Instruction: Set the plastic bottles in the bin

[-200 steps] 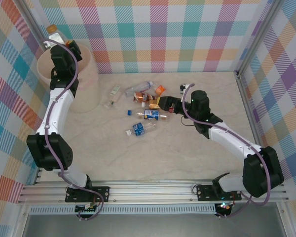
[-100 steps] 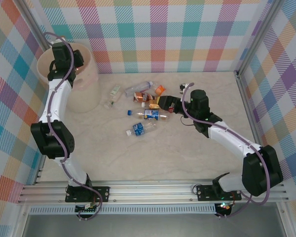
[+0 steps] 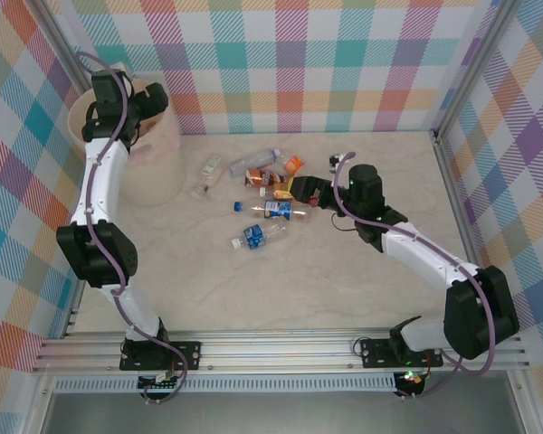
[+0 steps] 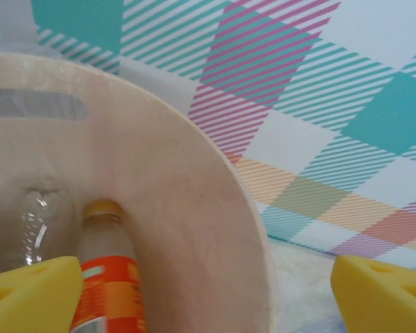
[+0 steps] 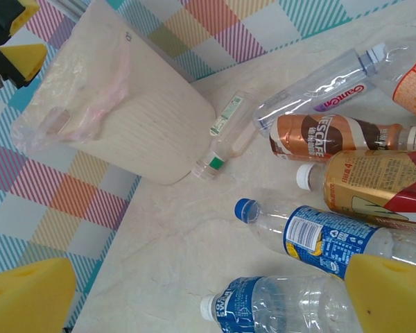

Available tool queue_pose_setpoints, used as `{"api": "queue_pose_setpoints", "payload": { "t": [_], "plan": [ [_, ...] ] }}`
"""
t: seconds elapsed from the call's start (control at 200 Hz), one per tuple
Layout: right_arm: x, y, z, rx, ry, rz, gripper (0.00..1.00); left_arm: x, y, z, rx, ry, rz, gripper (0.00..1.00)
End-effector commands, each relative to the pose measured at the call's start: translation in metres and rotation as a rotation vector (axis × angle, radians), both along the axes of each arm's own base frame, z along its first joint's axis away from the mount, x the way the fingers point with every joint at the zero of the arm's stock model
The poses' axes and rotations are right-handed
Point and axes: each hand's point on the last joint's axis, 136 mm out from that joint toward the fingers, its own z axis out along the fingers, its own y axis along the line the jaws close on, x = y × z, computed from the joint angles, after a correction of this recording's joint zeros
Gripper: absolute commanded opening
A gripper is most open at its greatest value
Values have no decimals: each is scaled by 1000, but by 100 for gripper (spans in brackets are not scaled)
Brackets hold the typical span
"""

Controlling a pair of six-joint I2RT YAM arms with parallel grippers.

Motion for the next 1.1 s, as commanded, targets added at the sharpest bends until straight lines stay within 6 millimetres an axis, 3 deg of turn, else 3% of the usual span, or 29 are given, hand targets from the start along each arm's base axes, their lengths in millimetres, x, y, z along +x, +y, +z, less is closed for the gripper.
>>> {"api": "queue_pose_setpoints", "payload": {
  "t": [0.0,0.26,0.405,0.495,0.76,0.975,1.095],
  "plan": [
    [11,-5,3,3,7,-59,100,-20,-20,30,-55,-39,-81,98],
    [22,-28,-25,-29,80,-227,100,-60,-79,44,2,-94,-168,100],
    [21,-32,-30,-49,89,-242,100,-84,-134,42,21,-123,-303,100],
    [21,-35,-30,-59,83,-257,100,-100,-171,26,87,-93,-423,100],
    [22,-53,-35,-112,56,-336,100,-158,-258,-77,379,159,-787,100],
    [19,-61,-31,-159,-6,-341,100,-201,-289,-168,714,345,-926,100],
    [15,-63,-28,-219,-67,-310,100,-212,-290,-209,833,447,-943,100]
  ]
}}
